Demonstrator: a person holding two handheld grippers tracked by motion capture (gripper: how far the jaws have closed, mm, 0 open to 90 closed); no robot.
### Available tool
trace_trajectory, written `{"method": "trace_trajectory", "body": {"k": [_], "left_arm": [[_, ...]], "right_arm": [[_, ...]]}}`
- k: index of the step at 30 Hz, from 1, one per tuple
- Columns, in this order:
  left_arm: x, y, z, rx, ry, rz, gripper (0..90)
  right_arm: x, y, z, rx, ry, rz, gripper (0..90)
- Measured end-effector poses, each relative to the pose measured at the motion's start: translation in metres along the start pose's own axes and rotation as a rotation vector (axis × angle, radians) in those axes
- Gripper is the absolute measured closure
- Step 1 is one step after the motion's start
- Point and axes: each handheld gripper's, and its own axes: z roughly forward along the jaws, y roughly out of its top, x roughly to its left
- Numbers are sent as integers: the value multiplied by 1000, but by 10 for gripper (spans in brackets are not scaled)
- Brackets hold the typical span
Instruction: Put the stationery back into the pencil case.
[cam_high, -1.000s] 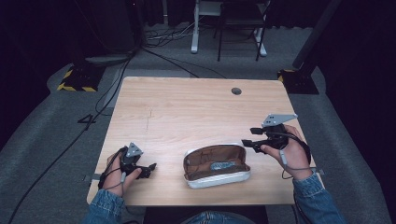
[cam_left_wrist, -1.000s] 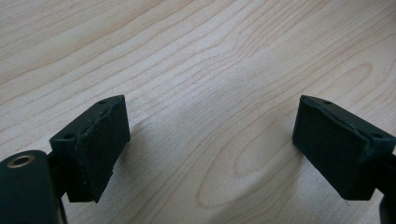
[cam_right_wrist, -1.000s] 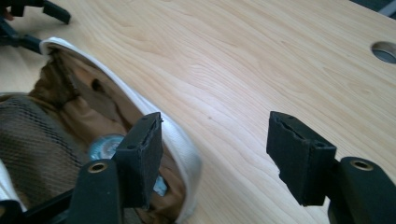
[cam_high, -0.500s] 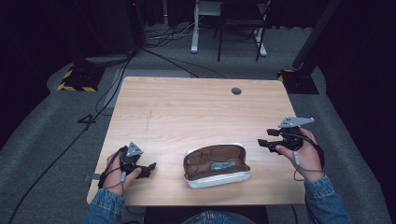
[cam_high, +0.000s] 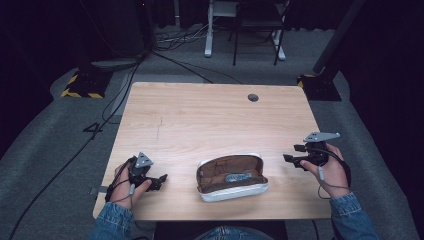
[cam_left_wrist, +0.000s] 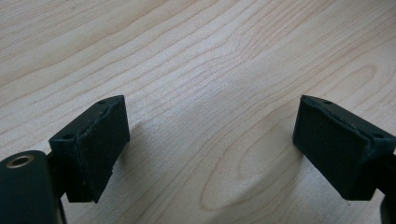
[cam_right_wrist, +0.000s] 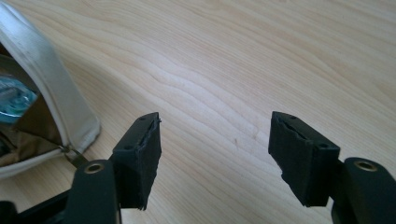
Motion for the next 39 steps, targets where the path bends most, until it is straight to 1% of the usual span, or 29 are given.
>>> {"method": "trace_trajectory", "body": {"k": [5,10,12,18,22,24,27,28,32,33,34,35,39], "left_arm": [[0,0,0,0,0,0,111],[0,0,0,0,0,0,110],[0,0,0,0,0,0,110],[0,0,0,0,0,0,110],[0,0,0,-1,0,-2,108],[0,0,0,-1,2,5,108],[0,0,0,0,2,6,108],[0,0,0,-1,2,5,108],[0,0,0,0,0,6,108],[0,0,1,-2,0,4,108],[0,0,1,-1,0,4,107],[0,0,1,-1,0,5,107],[0,0,1,-1,0,4,107]], "right_arm": [[-5,-11,6,23,-18,14,350],[-8,-19,11,34,-24,21,347],[-8,-23,14,32,-29,23,347],[-11,-33,22,10,-69,28,346],[-13,-39,26,-7,-70,42,346],[-15,-42,30,-8,-71,51,343],[-16,-46,35,14,-92,43,342],[-17,-47,37,17,-89,48,336],[-17,-50,40,-2,-93,60,277],[-17,-50,41,-10,-94,64,239],[-17,-52,43,-21,-90,64,179],[-18,-53,46,-37,-96,62,130],[-18,-53,47,-41,-99,65,121]]}}
